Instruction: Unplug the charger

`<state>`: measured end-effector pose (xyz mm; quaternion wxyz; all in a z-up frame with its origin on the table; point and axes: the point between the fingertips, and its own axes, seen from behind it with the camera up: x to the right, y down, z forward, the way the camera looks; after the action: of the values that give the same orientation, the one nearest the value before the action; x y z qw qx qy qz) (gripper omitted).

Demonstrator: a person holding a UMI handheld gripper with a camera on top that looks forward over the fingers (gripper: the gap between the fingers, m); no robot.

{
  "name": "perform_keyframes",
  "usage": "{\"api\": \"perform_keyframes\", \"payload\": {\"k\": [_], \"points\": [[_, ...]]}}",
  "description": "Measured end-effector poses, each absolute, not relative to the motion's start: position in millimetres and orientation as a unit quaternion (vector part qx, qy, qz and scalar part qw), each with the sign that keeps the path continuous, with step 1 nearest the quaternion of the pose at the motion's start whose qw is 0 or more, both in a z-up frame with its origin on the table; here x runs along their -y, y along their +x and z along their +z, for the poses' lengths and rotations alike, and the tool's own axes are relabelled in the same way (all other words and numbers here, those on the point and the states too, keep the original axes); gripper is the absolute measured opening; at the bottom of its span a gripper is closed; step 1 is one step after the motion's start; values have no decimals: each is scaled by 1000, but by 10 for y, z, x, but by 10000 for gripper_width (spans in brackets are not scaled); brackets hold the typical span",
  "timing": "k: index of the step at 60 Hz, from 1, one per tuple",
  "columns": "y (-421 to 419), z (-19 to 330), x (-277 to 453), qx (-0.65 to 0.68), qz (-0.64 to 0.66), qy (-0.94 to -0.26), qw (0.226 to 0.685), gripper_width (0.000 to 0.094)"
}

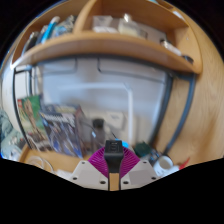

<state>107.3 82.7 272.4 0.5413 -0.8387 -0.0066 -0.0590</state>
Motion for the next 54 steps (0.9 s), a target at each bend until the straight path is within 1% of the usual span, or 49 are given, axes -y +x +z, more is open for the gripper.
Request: {"api": "perform_keyframes", "payload": {"k": [2,7,10,15,20,23,34,35,37,38,39,45,49,52,54], "points": [[1305,2501,-754,-1,-70,-858,509,113],[1713,1814,-414,-21,-56,-905,421,111],[1909,1436,-207,-34,-38,-923,383,113],[2241,968,34,-46,-37,-945,323,112],[2492,589,233,-36,-35,-962,267,114],[2574,382,281,-27,-30,-970,242,114],[2768,-72,338,15,-26,-982,187,124],[2765,-109,359,20,-24,-983,179,146],[2756,-171,381,29,-17,-985,167,142],[2745,-196,392,32,-13,-986,164,181],[2731,-217,399,34,-10,-986,161,167],[2729,-190,287,46,-8,-982,181,222],[2756,-189,257,47,-16,-981,187,276],[2757,-180,232,48,-17,-980,193,288],[2767,-170,213,50,-20,-979,198,316]]}}
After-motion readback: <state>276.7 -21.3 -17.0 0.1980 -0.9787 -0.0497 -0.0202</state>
